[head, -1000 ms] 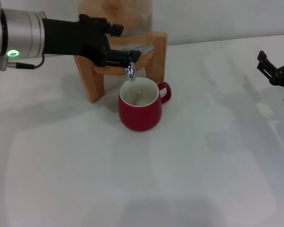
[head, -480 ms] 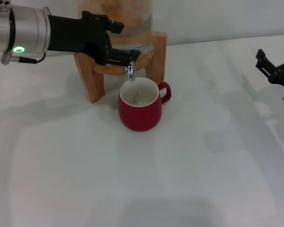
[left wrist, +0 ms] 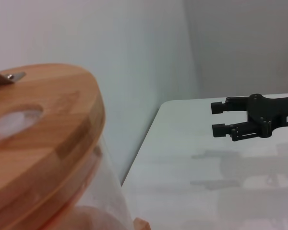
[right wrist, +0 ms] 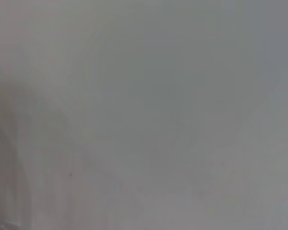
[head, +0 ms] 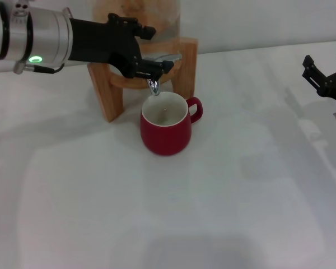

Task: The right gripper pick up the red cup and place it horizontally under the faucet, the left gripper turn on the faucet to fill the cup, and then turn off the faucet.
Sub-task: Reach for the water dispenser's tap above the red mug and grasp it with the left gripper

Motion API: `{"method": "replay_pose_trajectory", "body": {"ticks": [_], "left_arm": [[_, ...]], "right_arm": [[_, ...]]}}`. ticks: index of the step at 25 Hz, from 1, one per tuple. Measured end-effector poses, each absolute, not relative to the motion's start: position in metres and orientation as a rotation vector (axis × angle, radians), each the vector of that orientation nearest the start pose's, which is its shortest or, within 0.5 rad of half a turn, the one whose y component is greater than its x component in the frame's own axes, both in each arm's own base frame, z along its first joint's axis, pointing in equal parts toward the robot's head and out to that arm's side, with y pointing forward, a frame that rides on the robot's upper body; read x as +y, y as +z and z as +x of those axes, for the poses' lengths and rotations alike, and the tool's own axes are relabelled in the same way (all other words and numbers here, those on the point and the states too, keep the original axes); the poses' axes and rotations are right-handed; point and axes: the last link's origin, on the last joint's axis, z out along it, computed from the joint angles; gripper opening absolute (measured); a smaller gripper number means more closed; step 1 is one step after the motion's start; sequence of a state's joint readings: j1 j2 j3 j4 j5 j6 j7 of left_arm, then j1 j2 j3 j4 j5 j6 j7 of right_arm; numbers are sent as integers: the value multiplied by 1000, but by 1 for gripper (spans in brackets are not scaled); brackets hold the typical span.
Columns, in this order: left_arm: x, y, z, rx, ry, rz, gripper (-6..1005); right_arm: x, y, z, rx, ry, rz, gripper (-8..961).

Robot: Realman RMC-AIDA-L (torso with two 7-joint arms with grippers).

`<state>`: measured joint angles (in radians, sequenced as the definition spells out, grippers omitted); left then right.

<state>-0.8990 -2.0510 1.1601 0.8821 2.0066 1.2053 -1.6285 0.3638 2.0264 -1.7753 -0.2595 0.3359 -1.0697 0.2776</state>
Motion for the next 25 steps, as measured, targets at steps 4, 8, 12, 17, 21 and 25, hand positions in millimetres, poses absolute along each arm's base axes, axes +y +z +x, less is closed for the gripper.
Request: {"method": "replay_pose_trajectory", "body": {"ticks": [4,8,12,17,21,25], "left_arm": [[433,-21,-86,44,-283,-2810,793],[432,-25,-86,65,-272,-2808,793],[431,-28,-85,78,-277,-2810,793],[430,-29,-84,90,-279,-2811,793],[431,-30,-84,104,-278,-2802,792],[431,-30,-82,114,-277,-2800,792]], "right_arm": [[337,25,349,593,712,-1532,843],[337,25,349,593,711,-1533,843],[337,25,349,592,712,-1535,843],[337,24,348,591,713,-1536,843],[338,25,348,589,716,-1536,843],[337,26,346,576,729,-1532,843]]}}
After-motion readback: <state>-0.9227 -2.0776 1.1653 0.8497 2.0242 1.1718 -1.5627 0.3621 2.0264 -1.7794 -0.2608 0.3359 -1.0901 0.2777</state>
